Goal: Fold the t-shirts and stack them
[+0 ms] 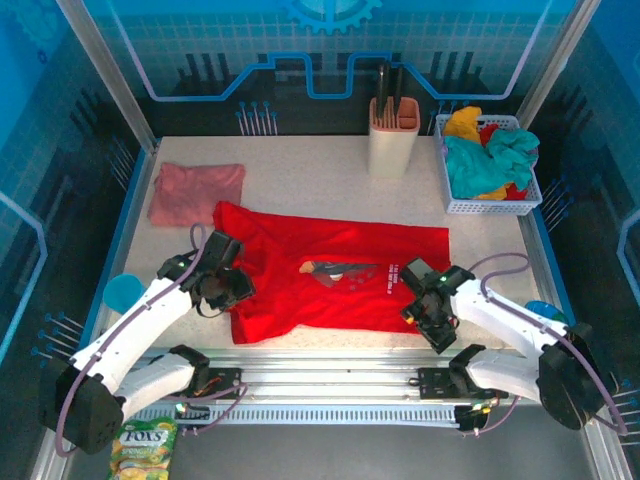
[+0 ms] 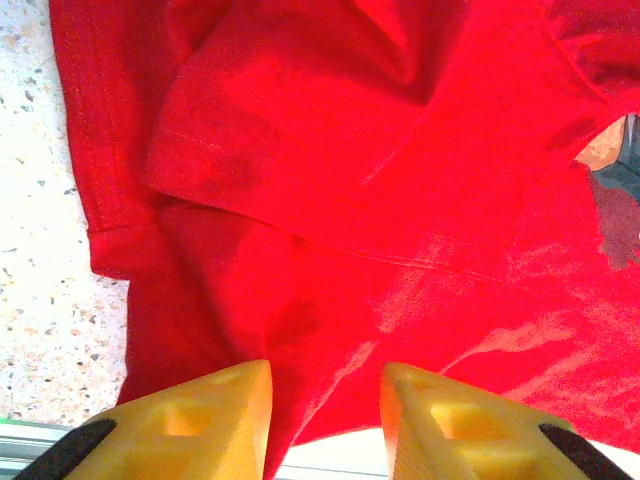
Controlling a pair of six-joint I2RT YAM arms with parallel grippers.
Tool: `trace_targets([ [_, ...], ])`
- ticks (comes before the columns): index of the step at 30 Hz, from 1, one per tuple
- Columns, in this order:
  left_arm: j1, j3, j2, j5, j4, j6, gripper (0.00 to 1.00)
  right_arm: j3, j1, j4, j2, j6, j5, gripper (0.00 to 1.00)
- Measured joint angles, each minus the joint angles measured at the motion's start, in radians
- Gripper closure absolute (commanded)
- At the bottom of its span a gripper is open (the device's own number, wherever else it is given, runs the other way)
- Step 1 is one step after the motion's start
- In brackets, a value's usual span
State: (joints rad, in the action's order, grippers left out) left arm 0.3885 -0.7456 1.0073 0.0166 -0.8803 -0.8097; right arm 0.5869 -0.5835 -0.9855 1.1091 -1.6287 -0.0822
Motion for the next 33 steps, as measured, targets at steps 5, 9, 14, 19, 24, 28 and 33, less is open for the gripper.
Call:
trace_targets([
  [5,0.0,0.0,-0.005,0.0,0.0,0.0,0.66,-0.047,-0.002,0.023,-0.011,-0.07,-0.011,0.31],
  [9,0.0,0.0,-0.006,-0.006,0.001,0.0,0.66,-0.06,-0.011,0.037,-0.01,-0.109,-0.042,0.35],
  [14,0.0,0.0,-0.006,-0.008,0.002,0.0,0.67,-0.074,-0.014,0.082,0.002,-0.146,-0.072,0.41],
  [19,0.0,0.0,-0.006,-0.013,0.004,0.0,0.68,-0.078,-0.037,0.13,0.045,-0.174,-0.098,0.52],
  [24,0.0,0.0,-0.006,-0.014,0.004,0.0,0.69,-0.069,-0.068,0.142,0.064,-0.207,-0.131,0.71],
  [28,0.0,0.0,-0.006,-0.014,0.004,0.0,0.71,-0.071,-0.073,0.132,0.068,-0.224,-0.138,0.89],
  [33,0.0,0.0,-0.006,-0.016,0.003,0.009,0.95,-0.08,-0.077,0.114,0.035,-0.219,-0.139,1.0],
])
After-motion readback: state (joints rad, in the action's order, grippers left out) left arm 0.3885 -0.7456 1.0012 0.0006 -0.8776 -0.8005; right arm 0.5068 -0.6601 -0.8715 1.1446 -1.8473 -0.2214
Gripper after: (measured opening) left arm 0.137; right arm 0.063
